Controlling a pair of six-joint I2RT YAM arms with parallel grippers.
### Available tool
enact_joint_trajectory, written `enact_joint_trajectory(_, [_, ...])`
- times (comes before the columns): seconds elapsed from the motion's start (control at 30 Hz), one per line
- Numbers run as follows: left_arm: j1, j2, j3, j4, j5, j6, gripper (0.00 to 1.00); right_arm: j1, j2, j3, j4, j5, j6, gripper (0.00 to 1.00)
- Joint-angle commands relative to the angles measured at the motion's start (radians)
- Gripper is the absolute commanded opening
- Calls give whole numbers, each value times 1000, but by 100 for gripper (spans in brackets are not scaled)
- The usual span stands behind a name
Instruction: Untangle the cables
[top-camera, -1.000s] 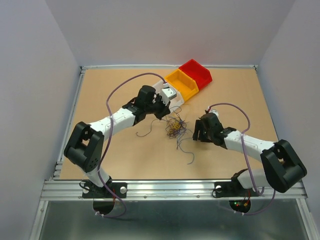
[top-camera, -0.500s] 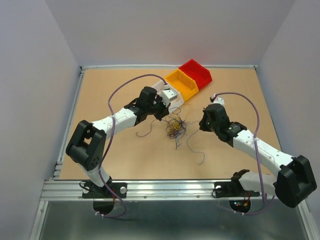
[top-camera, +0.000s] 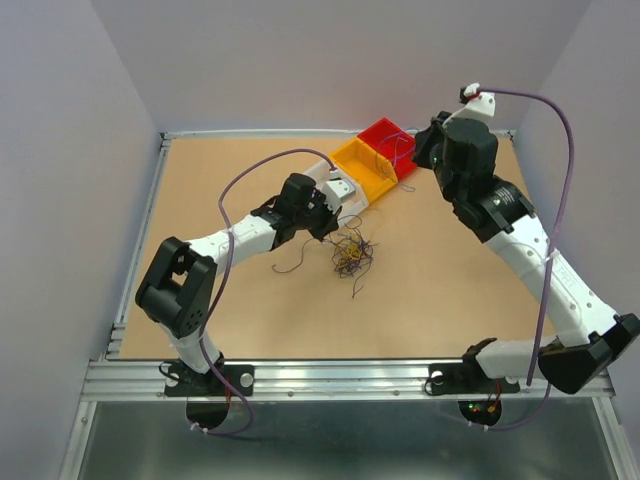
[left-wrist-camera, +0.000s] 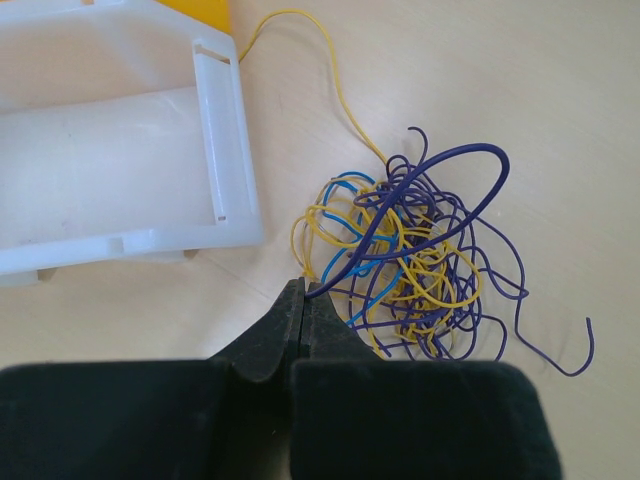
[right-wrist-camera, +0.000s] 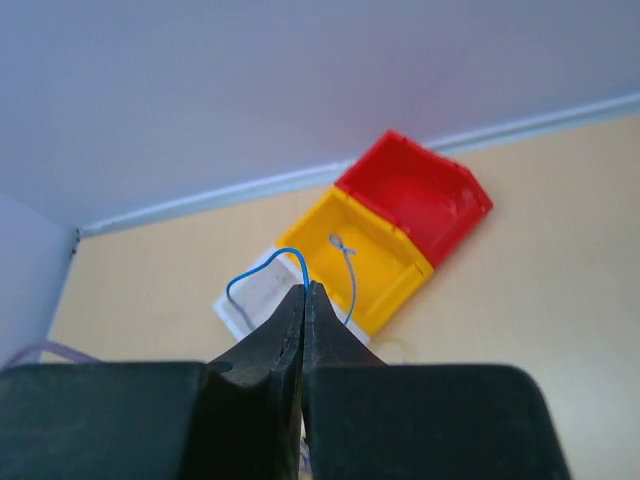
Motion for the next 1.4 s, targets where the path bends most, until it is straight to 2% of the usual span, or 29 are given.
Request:
enact_joint_trajectory(0.0, [-5, 10, 49, 8, 8, 9, 0, -24, 90, 212, 5, 82, -64, 1])
enact_joint_trajectory(0.13, [-5, 9, 50, 8, 5, 12, 0, -77, 210, 347, 5, 74, -84, 1])
enact_joint_trajectory(0.3, [-5, 1, 42, 11, 3, 12, 0, -258, 387, 453, 22, -160, -20, 1])
enact_joint_trajectory(0.4, [-5, 1, 41, 14, 0, 14, 0, -297, 487, 551, 34, -202, -23, 1])
enact_joint_trajectory(0.6, [-6, -2, 39, 18, -4, 18, 0, -340, 784, 738, 37, -265, 3, 1])
enact_joint_trajectory(0.77, [-9, -2, 39, 16, -10, 18, 0, -343, 921, 797, 69, -257, 26, 1])
enact_joint_trajectory(1.13, [-9, -16, 38, 14, -7, 22, 0, -341, 977, 688, 189, -280, 56, 0])
enact_joint_trajectory(1.37, [-12, -11, 41, 13, -4, 23, 0, -341, 1053, 807, 197, -288, 2, 0])
